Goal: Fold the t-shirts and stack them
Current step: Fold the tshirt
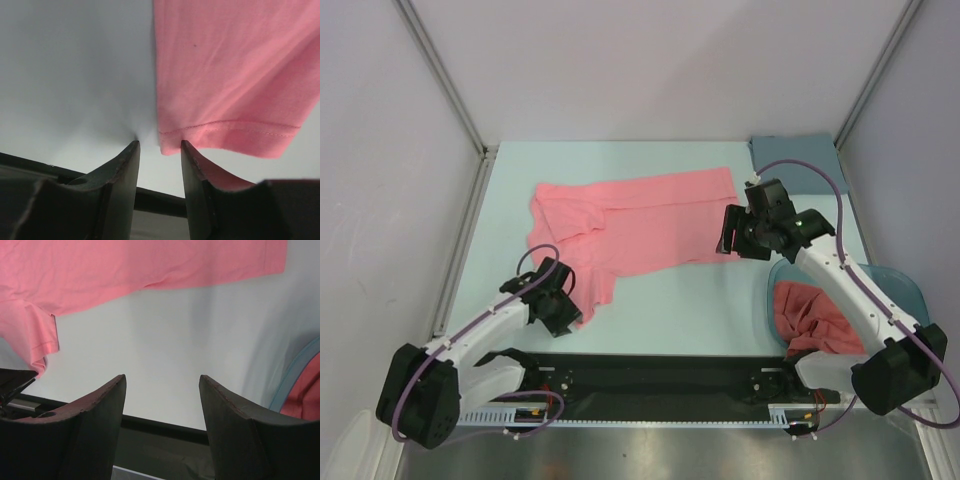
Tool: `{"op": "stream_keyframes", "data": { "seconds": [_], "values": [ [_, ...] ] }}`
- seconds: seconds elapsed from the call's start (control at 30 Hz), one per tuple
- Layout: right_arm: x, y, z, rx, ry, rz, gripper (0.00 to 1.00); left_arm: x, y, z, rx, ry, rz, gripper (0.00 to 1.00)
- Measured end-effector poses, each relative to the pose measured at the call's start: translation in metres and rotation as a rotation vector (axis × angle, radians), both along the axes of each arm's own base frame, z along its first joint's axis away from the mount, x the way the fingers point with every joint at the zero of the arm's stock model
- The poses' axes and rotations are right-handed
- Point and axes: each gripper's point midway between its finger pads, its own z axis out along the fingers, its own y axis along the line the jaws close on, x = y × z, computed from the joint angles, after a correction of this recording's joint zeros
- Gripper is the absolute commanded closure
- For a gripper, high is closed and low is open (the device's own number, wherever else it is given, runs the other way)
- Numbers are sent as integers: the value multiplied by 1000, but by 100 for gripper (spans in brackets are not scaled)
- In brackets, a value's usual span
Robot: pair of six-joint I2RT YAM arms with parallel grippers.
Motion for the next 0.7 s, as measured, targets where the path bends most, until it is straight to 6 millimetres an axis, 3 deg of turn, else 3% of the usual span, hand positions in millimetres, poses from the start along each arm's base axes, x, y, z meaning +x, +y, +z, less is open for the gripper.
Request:
{"op": "stream_keyframes", "data": {
  "seconds": [0.2, 0.27, 0.4, 0.47, 0.6, 0.7],
  "values": [
    [0, 0, 0, -2, 0, 2, 34, 4, -3, -3, -4, 0, 11, 63],
    [0, 0, -1, -3, 2, 2, 34, 7, -5, -3, -15, -10, 16, 69],
    [-3, -2, -8, -11, 20, 2, 34, 9, -6, -4, -19, -17, 29, 94],
    [-4, -4, -14, -18, 37, -6, 34, 10, -4, -4, -10, -22, 33, 100],
    [2, -18, -37, -39, 99, -57, 41, 13, 3, 0, 34, -37, 32, 100],
    [11, -37, -60, -61, 164, -127, 46, 25, 9, 15, 84, -78, 16, 100]
  ]
}}
